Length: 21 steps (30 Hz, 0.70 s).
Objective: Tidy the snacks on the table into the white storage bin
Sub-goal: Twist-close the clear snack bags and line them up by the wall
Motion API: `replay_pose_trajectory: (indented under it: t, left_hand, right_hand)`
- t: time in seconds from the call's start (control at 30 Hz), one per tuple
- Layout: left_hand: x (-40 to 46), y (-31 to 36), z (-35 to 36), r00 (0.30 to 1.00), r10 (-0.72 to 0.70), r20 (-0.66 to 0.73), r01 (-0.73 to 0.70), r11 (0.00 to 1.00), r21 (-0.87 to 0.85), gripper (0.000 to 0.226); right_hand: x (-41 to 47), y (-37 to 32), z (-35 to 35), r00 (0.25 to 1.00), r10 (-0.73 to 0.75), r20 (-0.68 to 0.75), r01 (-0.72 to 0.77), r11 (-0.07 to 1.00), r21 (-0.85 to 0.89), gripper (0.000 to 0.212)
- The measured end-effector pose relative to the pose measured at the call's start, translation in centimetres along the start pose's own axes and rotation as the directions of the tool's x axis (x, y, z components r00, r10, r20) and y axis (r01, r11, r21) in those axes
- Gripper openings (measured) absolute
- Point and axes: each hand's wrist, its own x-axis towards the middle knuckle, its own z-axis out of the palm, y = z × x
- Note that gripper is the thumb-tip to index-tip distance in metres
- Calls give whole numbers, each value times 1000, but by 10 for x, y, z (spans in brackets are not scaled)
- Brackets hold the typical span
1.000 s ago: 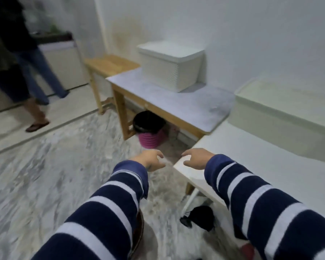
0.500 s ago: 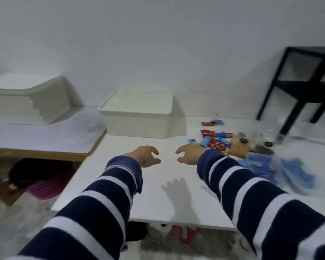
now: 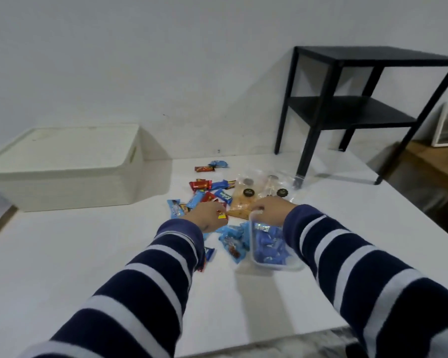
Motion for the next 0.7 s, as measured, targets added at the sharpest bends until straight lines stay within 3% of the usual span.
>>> replay_pose_trajectory:
  t: [0.27,0.47,0.7]
  left_hand:
    - [99,7,28,998,1,-69,-16,973,-228,56]
    - [162,1,44,990,-73,-118,21,918,-396,79]
    - [189,-10,60,993,-113,-26,83,847,-525,94]
  right_hand:
    - [65,62,-6,995,78,-65,-67,985,157,38]
    - [119,94,-16,982,173,-80,-153,965,214,42]
    - [186,101,-25,963,224,-152,-173,940,293,55]
